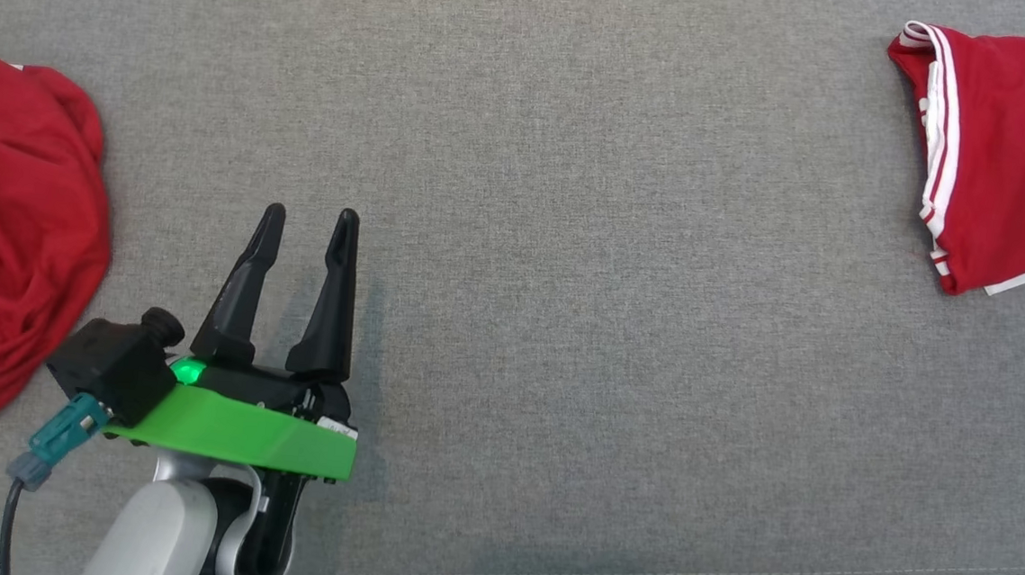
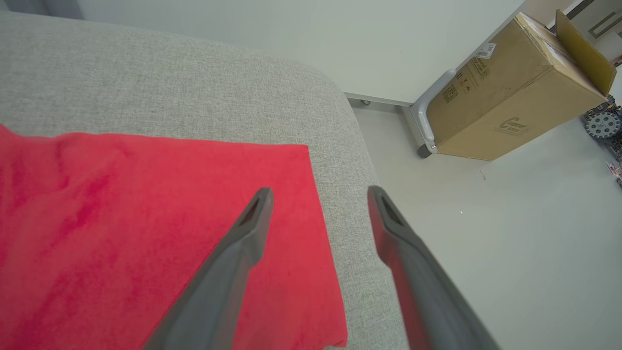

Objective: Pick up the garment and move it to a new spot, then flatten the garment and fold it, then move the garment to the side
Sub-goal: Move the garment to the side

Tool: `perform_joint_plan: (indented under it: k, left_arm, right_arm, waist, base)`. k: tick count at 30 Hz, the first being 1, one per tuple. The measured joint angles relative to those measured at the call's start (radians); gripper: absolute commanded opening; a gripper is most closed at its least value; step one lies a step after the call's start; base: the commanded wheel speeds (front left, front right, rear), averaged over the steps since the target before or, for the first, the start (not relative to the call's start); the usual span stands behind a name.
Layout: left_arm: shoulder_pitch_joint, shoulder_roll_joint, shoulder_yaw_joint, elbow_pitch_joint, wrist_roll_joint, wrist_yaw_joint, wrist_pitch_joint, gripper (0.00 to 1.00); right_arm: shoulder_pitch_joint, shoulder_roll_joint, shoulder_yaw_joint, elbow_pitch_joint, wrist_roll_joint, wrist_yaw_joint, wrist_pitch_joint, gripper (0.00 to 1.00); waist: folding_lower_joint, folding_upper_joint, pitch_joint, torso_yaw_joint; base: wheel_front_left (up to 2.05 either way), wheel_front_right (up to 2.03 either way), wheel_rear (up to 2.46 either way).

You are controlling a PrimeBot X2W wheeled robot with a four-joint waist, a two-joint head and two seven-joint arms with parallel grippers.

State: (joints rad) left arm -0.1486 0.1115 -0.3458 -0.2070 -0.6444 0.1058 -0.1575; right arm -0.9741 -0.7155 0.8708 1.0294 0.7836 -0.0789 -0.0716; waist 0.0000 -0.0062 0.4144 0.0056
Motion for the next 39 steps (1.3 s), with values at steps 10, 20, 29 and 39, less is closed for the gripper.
perform_joint_plan:
  k: [10, 20, 29, 39]
  left_arm:
    - [0.000, 0.000, 0.023, 0.011, 0.001, 0.000, -0.001, 1.00]
    - [-0.007, 0.000, 0.026, 0.077, -0.003, -0.007, -0.024, 1.00]
    - [-0.015, -0.009, 0.069, 0.171, -0.023, -0.010, -0.047, 1.00]
    - [0.060, -0.009, 0.119, 0.240, -0.020, -0.007, -0.064, 1.00]
  right_arm:
    - [0.009, 0.046, -0.023, 0.028, 0.011, -0.003, -0.063, 1.00]
    - [0.006, 0.127, -0.029, -0.043, 0.016, 0.013, -0.167, 1.00]
    - [0.021, 0.255, -0.027, -0.171, -0.003, 0.016, -0.183, 1.00]
    - [0.192, 0.379, -0.139, -0.400, -0.041, -0.030, -0.183, 1.00]
  waist:
    - [0.0000, 0.0000, -0.022, -0.025]
    - [0.0000, 0.0000, -0.098, -0.052]
    - [0.0000, 0.0000, -0.211, -0.087]
    - [0.0000, 0.0000, -0.325, -0.120]
  base:
    - [0.00, 0.00, 0.00]
    - [0.00, 0.00, 0.00]
    - [0.00, 0.00, 0.00]
    - [0.00, 0.00, 0.00]
